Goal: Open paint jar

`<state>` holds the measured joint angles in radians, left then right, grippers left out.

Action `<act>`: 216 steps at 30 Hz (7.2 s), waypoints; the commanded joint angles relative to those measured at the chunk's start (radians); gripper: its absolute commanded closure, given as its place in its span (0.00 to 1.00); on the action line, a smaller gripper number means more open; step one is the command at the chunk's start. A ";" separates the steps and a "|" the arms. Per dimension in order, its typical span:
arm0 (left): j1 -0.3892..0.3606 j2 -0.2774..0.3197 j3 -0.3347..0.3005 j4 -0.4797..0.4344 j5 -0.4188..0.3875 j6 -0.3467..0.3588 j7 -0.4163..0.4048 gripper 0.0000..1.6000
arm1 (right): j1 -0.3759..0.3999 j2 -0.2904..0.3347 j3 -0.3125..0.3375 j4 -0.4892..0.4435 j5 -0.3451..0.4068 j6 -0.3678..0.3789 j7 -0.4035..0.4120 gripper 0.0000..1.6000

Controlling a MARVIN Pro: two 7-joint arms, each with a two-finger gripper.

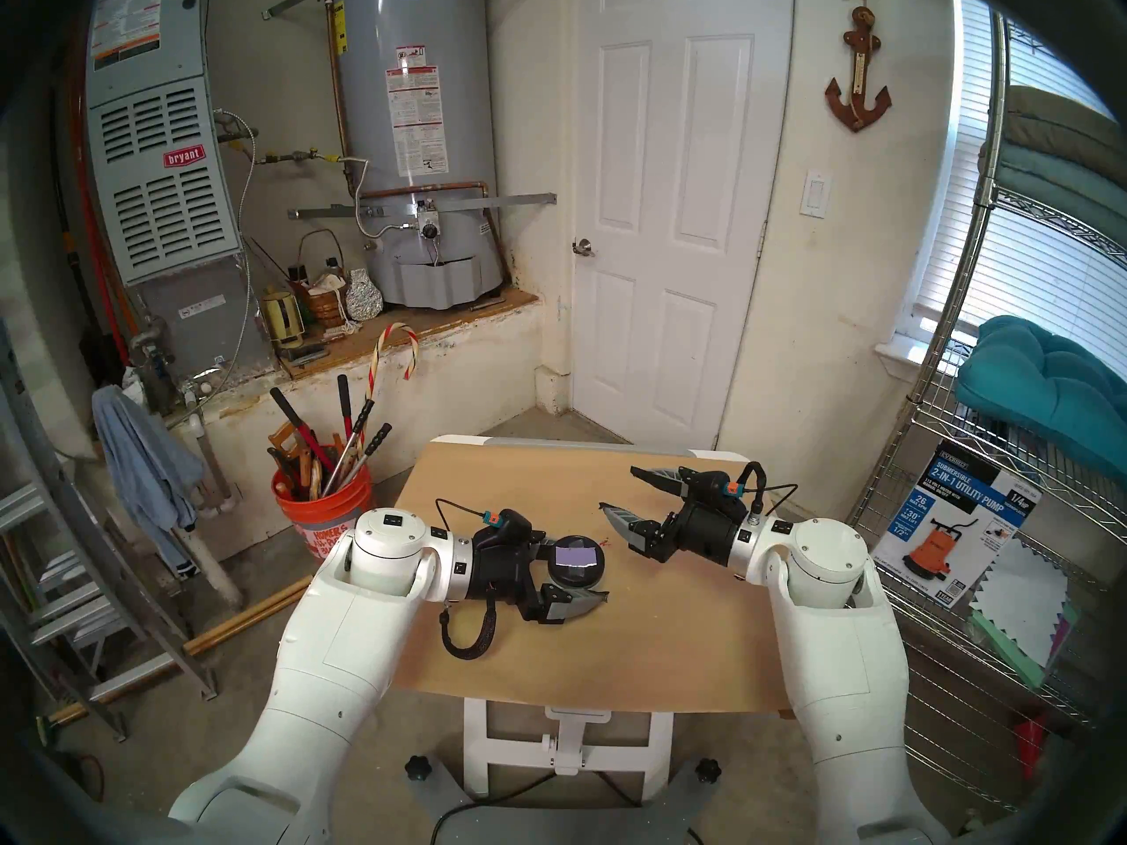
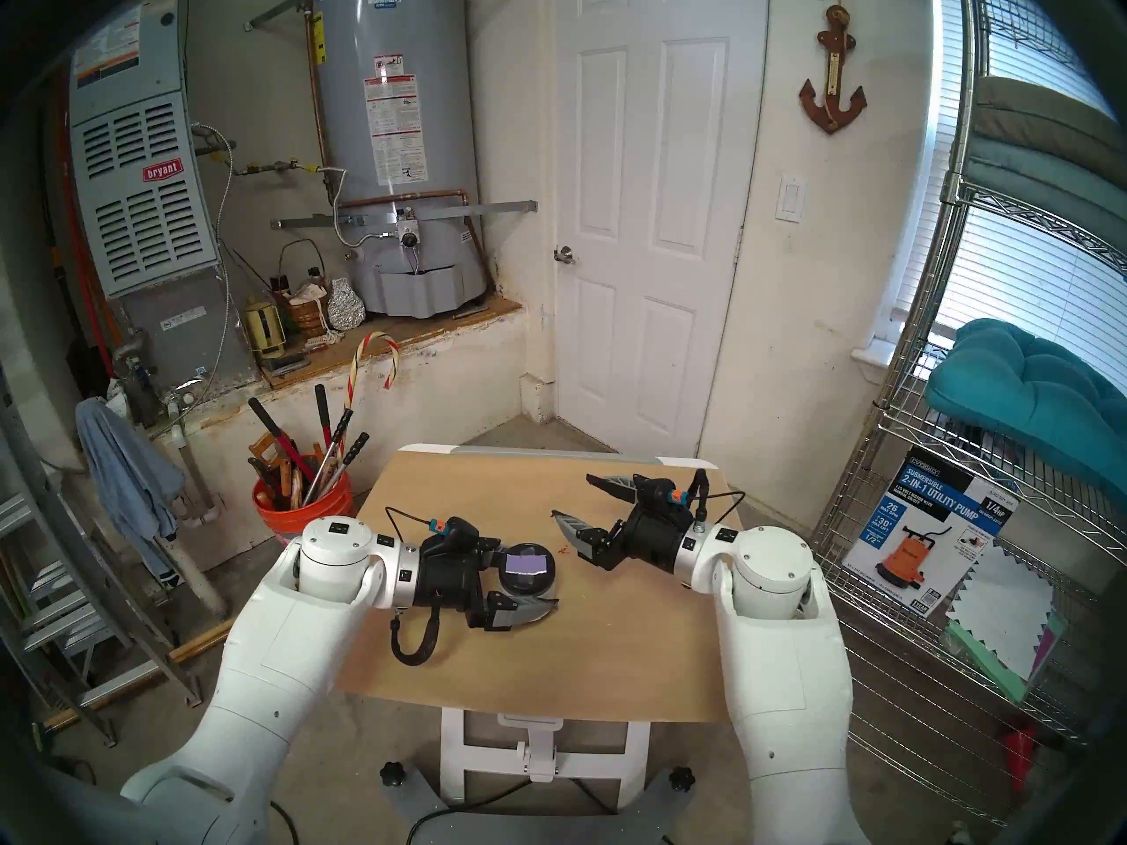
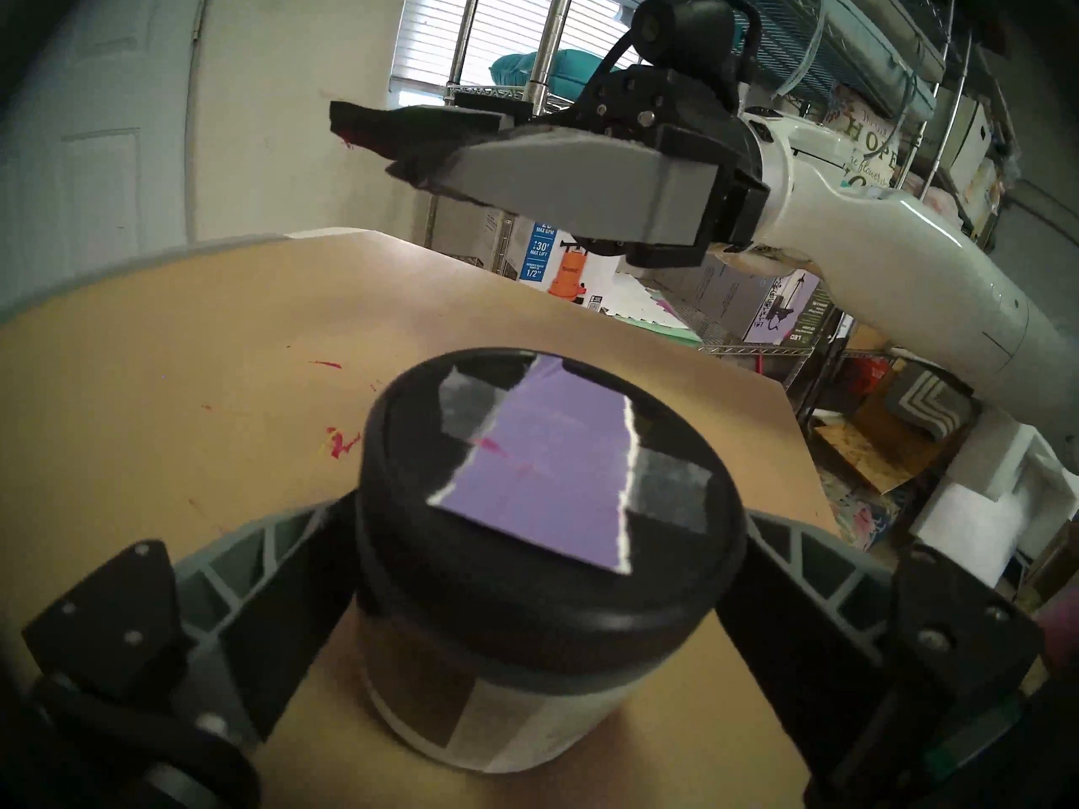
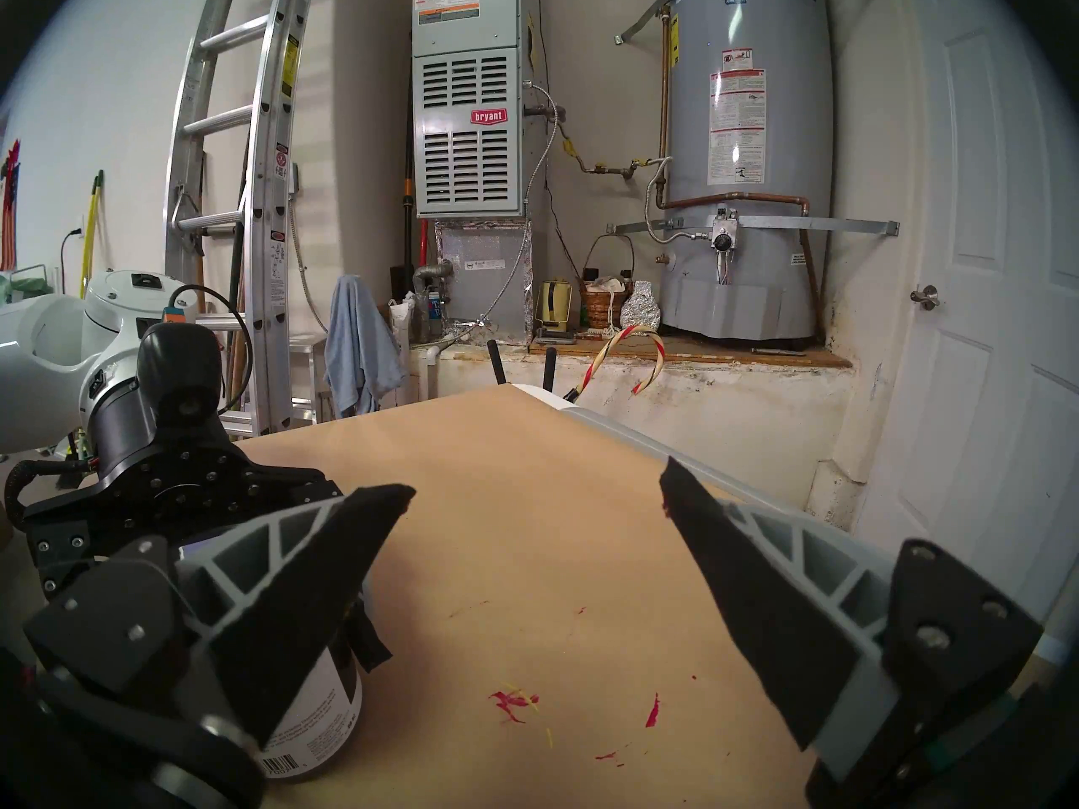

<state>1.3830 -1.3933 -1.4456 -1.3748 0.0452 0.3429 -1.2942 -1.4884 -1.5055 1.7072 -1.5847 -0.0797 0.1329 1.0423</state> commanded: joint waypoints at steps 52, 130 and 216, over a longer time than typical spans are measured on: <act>-0.189 0.034 0.040 0.175 0.019 -0.169 -0.156 1.00 | 0.012 -0.005 0.000 -0.020 0.005 -0.003 -0.001 0.00; -0.344 -0.033 0.047 0.424 0.097 -0.275 -0.189 1.00 | -0.007 0.014 -0.082 -0.049 -0.072 0.064 0.088 0.00; -0.406 0.009 0.107 0.494 0.029 -0.338 -0.189 1.00 | 0.260 0.074 -0.262 0.282 -0.038 -0.240 0.367 1.00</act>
<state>1.0214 -1.3950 -1.3407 -0.8858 0.1062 0.0057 -1.4860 -1.3250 -1.4369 1.5014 -1.3620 -0.1392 -0.0491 1.3037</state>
